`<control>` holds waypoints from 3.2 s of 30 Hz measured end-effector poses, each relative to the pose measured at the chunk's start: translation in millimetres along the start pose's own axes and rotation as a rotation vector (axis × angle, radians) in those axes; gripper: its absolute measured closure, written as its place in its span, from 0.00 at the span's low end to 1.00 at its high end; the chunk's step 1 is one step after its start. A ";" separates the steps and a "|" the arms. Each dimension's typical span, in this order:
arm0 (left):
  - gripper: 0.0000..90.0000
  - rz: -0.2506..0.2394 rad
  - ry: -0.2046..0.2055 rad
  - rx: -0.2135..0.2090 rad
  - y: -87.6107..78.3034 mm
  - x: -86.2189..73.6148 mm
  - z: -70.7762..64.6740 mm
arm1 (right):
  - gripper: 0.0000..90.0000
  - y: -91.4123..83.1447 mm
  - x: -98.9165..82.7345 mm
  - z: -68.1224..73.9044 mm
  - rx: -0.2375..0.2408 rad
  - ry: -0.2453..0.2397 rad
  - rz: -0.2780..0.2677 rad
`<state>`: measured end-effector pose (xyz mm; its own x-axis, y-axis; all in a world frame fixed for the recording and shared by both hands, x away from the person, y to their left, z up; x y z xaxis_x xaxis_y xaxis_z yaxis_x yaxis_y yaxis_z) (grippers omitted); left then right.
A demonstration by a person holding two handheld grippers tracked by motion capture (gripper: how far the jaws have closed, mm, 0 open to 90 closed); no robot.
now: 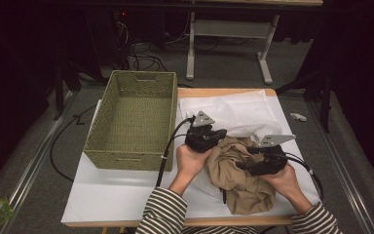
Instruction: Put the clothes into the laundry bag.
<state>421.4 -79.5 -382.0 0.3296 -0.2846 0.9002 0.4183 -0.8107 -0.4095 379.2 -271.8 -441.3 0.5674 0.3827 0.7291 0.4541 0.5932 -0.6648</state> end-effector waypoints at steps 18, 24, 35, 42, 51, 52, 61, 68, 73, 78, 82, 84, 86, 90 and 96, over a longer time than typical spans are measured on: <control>1.00 -0.014 0.013 -0.023 -3.7 3.4 -6.3 | 0.91 44.1 -4.3 -5.0 0.035 -0.062 0.113; 1.00 -0.021 0.016 -0.043 -5.7 3.6 -9.1 | 0.93 24.6 9.5 -20.3 -0.083 -0.021 0.008; 1.00 -0.010 0.012 -0.042 0.7 1.1 -9.1 | 0.91 39.7 15.1 -56.4 -0.272 0.035 0.026; 1.00 -0.003 -0.008 -0.026 0.9 -5.6 -1.9 | 0.64 20.6 15.1 -47.5 -0.215 0.027 0.004; 1.00 -0.003 -0.006 -0.018 0.7 -6.1 -1.2 | 0.43 -28.1 11.8 -18.6 -0.111 -0.012 -0.089; 1.00 -0.003 -0.005 -0.016 0.6 -6.0 -1.0 | 0.42 -29.9 10.0 -14.3 -0.097 -0.016 -0.093; 1.00 -0.013 0.002 -0.007 -0.5 -2.9 -1.5 | 0.34 4.9 -5.3 3.2 -0.044 -0.047 0.033; 1.00 -0.036 0.009 -0.015 -4.2 3.5 -5.0 | 0.62 26.3 -2.7 -1.3 0.040 -0.052 0.070; 1.00 -0.033 0.020 -0.026 -2.8 5.3 -8.6 | 0.89 28.3 -2.6 -1.3 0.045 -0.095 0.088; 1.00 -0.024 0.022 -0.029 -3.2 2.1 -9.5 | 0.93 22.0 3.7 -6.2 -0.036 -0.087 0.016; 1.00 -0.032 0.027 -0.033 -4.7 2.9 -11.5 | 0.93 13.7 17.2 -21.1 -0.111 -0.040 -0.070; 1.00 -0.032 0.030 -0.033 -4.6 3.1 -12.5 | 0.93 12.4 24.6 -28.8 -0.153 -0.028 -0.096; 1.00 -0.029 0.029 -0.034 -3.9 2.7 -12.3 | 0.93 16.1 30.6 -34.5 -0.205 -0.040 -0.109; 1.00 -0.015 0.019 -0.026 -0.6 0.3 -8.8 | 0.92 31.4 31.9 -42.3 -0.247 -0.036 -0.081; 1.00 0.011 0.008 -0.007 3.3 -8.9 -1.8 | 0.67 29.6 28.8 -37.4 -0.168 -0.024 -0.051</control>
<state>418.3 -80.6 -391.0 0.3272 -0.2978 0.8968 0.4089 -0.8109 -0.4185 434.6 -269.7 -446.0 0.5252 0.3734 0.7646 0.5909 0.4865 -0.6435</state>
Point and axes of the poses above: each handheld gripper's, and its own axes: y roughly forward along the jaws, x roughly out of its top, z roughly to its left, the point moved 4 cm from there along y, roughly forward along the jaws, and after that the axes turned 5 degrees about y, right-handed, at the moved point
